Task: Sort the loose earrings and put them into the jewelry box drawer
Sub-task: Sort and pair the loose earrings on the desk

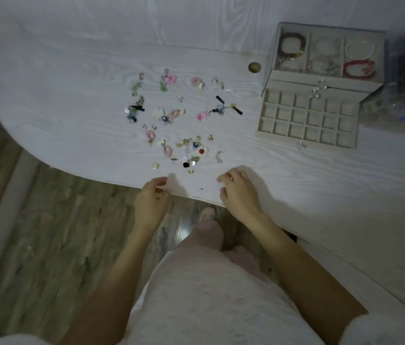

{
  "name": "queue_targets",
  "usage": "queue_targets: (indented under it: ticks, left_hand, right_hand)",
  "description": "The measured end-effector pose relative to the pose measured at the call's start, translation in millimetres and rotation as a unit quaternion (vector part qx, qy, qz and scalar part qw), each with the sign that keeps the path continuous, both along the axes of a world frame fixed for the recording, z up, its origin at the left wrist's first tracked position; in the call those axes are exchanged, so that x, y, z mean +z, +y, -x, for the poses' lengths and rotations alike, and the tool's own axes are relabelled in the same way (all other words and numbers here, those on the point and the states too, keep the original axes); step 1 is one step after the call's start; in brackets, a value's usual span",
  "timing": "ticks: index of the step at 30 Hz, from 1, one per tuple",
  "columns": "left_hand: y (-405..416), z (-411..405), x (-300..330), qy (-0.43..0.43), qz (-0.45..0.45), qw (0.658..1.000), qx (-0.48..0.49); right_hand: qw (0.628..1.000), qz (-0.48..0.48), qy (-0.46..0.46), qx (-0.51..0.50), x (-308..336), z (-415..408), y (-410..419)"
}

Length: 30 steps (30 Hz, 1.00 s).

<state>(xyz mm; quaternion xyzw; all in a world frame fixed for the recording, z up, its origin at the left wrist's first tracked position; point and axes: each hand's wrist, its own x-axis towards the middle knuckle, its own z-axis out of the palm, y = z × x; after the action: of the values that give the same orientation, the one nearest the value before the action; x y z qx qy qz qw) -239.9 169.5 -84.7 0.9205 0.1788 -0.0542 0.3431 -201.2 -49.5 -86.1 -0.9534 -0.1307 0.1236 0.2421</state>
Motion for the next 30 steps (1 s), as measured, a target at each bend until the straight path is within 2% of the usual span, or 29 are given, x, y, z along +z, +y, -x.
queue_targets:
  ticks: [4,6,9,11,18,21,25,30]
  left_hand:
    - [14,-36,0,-0.039,0.028,0.998,0.032]
    - [19,-63,2,-0.033,0.033,0.999,0.022]
    - [23,-98,-8,-0.009,-0.057,0.996,-0.064]
    - [21,-111,-12,0.013,-0.107,0.991,-0.077]
    - [28,-111,-17,-0.025,-0.104,0.991,-0.077]
    - [35,-106,-14,-0.041,-0.083,0.991,-0.099]
    - [43,-107,-11,-0.050,-0.060,0.992,-0.096]
    - [46,-114,-10,-0.057,0.068,0.996,0.001]
  right_hand:
    - [0.999,0.003,-0.033,0.012,8,-31,27]
    - [0.999,0.010,-0.041,0.004,12,-52,39]
    - [0.999,0.012,-0.042,0.017,16,-88,58]
    - [0.999,0.014,-0.039,0.035,17,-111,72]
    - [0.988,0.075,-0.104,0.085,13,-176,117]
    - [0.979,0.124,-0.133,0.092,9,-195,126]
    - [0.975,0.163,-0.119,0.092,4,-205,126]
    - [0.994,0.069,-0.089,0.013,2,-199,116]
